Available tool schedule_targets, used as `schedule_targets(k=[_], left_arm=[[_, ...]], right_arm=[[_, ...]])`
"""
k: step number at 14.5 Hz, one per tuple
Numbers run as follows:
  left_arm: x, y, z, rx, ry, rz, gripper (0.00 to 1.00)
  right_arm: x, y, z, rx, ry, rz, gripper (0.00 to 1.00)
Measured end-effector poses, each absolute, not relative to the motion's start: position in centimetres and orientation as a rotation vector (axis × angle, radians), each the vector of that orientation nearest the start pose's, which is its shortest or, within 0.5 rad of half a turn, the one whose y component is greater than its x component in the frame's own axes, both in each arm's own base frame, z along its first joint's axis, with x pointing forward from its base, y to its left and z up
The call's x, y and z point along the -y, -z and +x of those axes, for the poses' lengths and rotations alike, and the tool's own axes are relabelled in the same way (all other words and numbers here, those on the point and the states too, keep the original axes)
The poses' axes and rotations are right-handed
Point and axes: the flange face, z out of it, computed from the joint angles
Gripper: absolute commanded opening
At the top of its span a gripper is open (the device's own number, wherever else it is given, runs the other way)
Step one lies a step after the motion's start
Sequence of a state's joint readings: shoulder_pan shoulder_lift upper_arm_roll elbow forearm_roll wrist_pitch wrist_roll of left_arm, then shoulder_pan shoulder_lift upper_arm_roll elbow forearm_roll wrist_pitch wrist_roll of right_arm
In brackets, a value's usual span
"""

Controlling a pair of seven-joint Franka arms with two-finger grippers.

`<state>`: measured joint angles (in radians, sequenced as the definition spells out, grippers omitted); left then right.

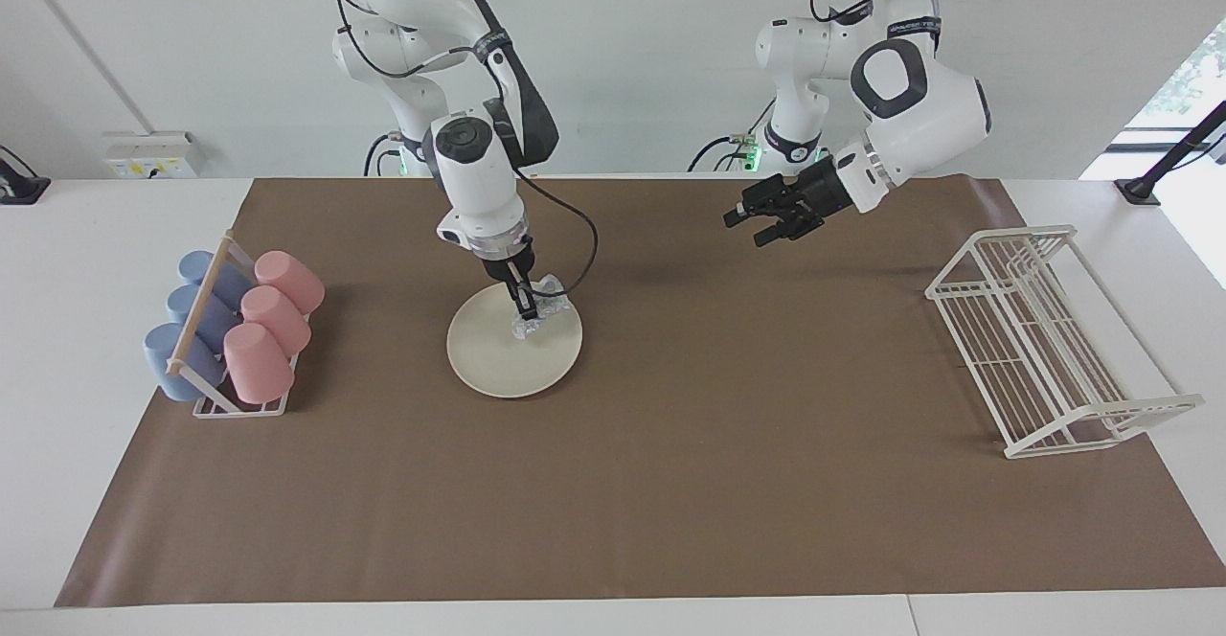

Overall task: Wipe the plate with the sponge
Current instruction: 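Lower the plate onto the table with the right gripper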

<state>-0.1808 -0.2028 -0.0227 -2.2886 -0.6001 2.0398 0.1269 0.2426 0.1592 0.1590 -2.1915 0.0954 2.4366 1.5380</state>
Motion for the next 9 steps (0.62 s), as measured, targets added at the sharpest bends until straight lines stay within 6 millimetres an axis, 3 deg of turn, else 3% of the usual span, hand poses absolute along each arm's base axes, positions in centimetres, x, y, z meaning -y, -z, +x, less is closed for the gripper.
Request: schedule_targets(k=[5,9], left_arm=[[10.4,-44.3,47.1,0.178,0.048,2.846,1.00],[9.7,-44.6,47.5,0.166,0.032,2.857,1.00]], right_arm=[[-15.2,-31.6,53.4,-1.570,-0.018,-2.588,0.00],[-15.0,-31.6,53.4,-1.541,-0.017,-2.606,0.00]])
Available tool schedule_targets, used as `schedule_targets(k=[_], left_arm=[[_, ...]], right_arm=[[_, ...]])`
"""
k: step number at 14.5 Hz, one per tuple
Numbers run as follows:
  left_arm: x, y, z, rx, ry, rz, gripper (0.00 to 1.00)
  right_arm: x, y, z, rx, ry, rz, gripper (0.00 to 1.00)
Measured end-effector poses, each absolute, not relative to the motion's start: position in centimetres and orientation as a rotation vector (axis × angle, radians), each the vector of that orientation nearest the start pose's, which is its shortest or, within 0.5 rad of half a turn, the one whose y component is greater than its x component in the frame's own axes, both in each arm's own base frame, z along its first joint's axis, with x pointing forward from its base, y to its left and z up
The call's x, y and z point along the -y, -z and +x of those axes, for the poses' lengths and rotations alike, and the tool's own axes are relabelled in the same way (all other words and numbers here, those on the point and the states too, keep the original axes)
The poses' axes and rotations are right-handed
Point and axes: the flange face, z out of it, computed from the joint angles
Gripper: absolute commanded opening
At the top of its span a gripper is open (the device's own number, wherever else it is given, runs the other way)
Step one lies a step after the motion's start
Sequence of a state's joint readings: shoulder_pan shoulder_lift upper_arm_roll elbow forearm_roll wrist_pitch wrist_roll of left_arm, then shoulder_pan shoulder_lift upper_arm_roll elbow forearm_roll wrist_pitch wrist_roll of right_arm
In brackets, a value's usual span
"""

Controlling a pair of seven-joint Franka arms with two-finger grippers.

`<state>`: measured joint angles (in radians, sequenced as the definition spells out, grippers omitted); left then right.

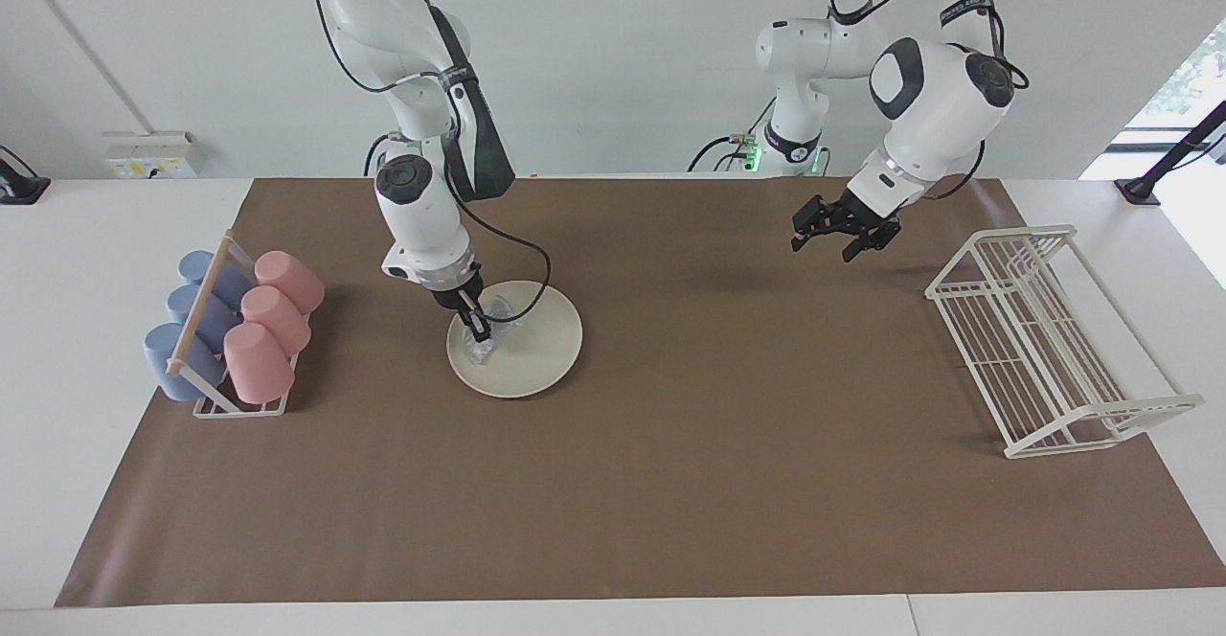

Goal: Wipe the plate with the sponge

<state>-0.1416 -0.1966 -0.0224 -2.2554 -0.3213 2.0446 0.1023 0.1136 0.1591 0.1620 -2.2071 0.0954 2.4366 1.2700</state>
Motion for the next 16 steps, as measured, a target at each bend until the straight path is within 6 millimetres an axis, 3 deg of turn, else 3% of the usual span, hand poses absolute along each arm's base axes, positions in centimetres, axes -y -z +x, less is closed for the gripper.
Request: schedule_targets(k=[3,8,10,13,16], left_arm=[[9.3,-44.7,47.7,-0.188,-0.029,-3.415,1.00],[9.4,-44.7,47.7,-0.188,-0.027,-3.415,1.00],[9.4,-44.7,47.7,-0.189,-0.026,-3.415,1.00],[9.4,-44.7,47.7,-0.189,-0.025,-3.415,1.00],[9.4,-44.7,47.8,-0.187,-0.016,-3.414,1.00]], right_arm=[[-16.3,-31.5,53.0,-1.545,-0.024,-2.604,0.00],[-24.0,-31.3,50.5,-1.663,-0.106,-2.436,0.00],[-25.1,-31.2,50.1,-1.665,-0.124,-2.410,0.00],[-22.6,-31.1,51.2,-1.591,-0.102,-2.453,0.00],[-16.8,-31.0,53.4,-1.462,-0.051,-2.525,0.00]])
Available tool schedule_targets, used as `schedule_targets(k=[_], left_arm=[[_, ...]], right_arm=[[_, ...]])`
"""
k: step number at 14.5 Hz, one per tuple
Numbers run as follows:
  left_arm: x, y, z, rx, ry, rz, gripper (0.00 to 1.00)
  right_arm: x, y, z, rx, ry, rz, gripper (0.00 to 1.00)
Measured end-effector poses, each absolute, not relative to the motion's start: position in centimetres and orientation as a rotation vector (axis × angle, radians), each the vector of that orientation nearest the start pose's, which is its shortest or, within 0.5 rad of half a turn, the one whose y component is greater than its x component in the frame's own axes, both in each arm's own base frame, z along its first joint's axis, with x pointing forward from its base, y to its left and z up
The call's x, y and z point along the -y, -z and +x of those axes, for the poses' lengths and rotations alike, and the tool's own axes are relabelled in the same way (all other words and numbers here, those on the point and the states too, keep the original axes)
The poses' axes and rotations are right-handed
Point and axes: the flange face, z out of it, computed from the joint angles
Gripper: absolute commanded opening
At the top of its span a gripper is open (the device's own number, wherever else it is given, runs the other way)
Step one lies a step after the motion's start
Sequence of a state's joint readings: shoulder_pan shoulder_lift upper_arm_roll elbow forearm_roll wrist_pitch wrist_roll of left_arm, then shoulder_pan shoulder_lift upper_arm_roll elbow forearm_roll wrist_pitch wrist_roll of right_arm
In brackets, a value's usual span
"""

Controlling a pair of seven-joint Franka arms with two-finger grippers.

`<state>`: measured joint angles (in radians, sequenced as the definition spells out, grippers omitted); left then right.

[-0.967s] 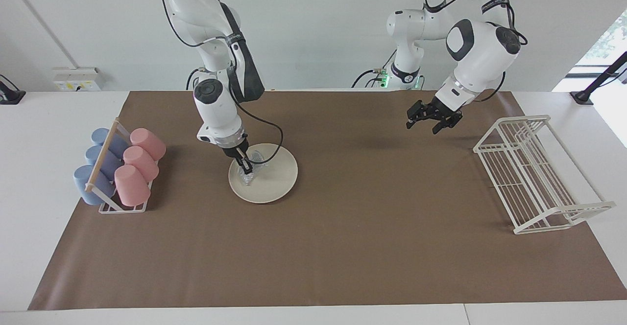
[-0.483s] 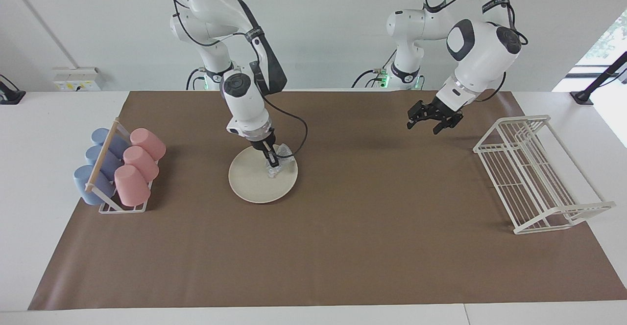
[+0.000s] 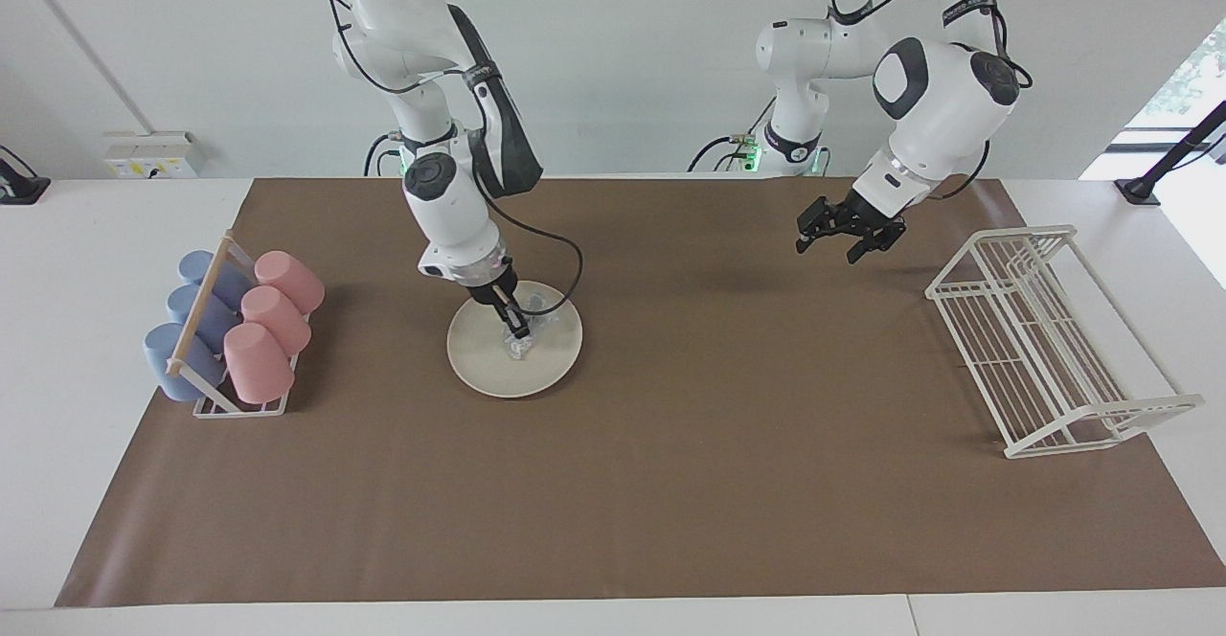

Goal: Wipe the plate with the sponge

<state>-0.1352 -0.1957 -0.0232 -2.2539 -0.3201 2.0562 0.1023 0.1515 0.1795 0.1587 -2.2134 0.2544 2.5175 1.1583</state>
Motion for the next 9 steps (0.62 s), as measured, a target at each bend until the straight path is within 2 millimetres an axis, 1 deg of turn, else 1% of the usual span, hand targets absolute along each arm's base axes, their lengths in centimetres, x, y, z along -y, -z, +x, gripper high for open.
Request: schedule_targets(k=[1,2,3,4,6,8,9], left_arm=[[9.4,-44.7,47.8,-0.187,-0.013,-3.414,1.00],[9.4,-44.7,47.8,-0.187,-0.011,-3.414,1.00],[9.4,-44.7,47.8,-0.186,-0.010,-3.414,1.00],[9.4,-44.8,47.8,-0.184,-0.009,-3.414,1.00],[9.4,-44.8,47.8,-0.169,-0.009,-3.415,1.00],[9.4,-44.8,47.8,-0.154,-0.011,-3.416,1.00],[9.4,-44.7,47.8,-0.149,-0.012,-3.416,1.00]], right_arm=[[-14.8,-30.9,54.0,-1.434,-0.038,-2.541,0.00],[-13.4,-30.8,54.4,-1.416,-0.028,-2.552,0.00],[-12.8,-30.7,54.5,-1.408,-0.026,-2.557,0.00],[-13.0,-30.7,54.4,-1.400,-0.027,-2.561,0.00],[-14.2,-30.7,54.1,-1.405,-0.035,-2.559,0.00],[-16.2,-30.7,53.6,-1.462,-0.054,-2.527,0.00],[-17.9,-30.8,53.1,-1.507,-0.068,-2.501,0.00]])
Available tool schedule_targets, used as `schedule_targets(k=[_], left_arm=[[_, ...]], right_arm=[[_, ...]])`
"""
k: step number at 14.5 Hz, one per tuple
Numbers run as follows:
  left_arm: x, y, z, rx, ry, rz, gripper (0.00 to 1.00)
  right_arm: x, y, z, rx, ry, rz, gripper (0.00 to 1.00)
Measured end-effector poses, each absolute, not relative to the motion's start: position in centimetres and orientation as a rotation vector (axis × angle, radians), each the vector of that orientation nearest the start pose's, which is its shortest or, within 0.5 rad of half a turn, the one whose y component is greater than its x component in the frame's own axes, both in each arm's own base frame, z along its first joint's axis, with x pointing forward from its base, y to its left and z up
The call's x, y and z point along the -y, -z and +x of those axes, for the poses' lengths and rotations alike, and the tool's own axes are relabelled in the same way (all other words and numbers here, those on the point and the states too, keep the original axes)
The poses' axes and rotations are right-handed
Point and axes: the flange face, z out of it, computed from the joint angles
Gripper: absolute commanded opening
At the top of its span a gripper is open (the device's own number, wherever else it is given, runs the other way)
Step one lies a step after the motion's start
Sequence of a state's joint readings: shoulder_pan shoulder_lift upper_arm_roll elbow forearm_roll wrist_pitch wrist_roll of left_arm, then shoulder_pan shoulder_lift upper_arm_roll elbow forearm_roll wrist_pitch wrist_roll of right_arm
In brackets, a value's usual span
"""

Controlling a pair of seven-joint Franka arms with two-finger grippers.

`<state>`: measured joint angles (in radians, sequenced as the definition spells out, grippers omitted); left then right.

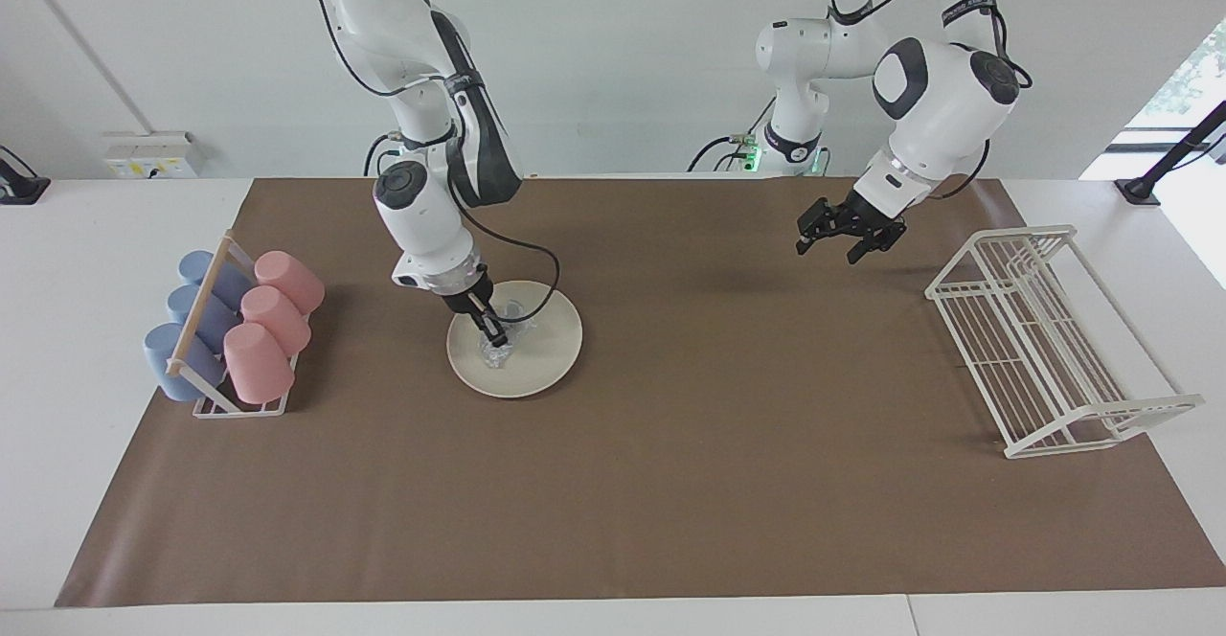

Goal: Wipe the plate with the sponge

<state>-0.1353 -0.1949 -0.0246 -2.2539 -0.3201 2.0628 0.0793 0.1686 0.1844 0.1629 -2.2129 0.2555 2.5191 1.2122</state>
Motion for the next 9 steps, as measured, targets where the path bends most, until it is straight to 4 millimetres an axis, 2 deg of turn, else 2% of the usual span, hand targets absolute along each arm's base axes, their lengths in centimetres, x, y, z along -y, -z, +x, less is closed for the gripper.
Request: schedule_targets(k=[3,4,9], left_arm=[[9.4,-44.7,47.9,-0.143,-0.006,-3.416,1.00],[9.4,-44.7,47.9,-0.143,-0.004,-3.415,1.00],[9.5,-44.7,47.9,-0.142,0.000,-3.415,1.00]], right_arm=[[-23.1,-31.1,51.4,-1.619,-0.082,-2.411,0.00],[-24.1,-31.1,50.9,-1.643,-0.086,-2.390,0.00],[-24.8,-31.4,50.9,-1.716,-0.094,-2.329,0.00]])
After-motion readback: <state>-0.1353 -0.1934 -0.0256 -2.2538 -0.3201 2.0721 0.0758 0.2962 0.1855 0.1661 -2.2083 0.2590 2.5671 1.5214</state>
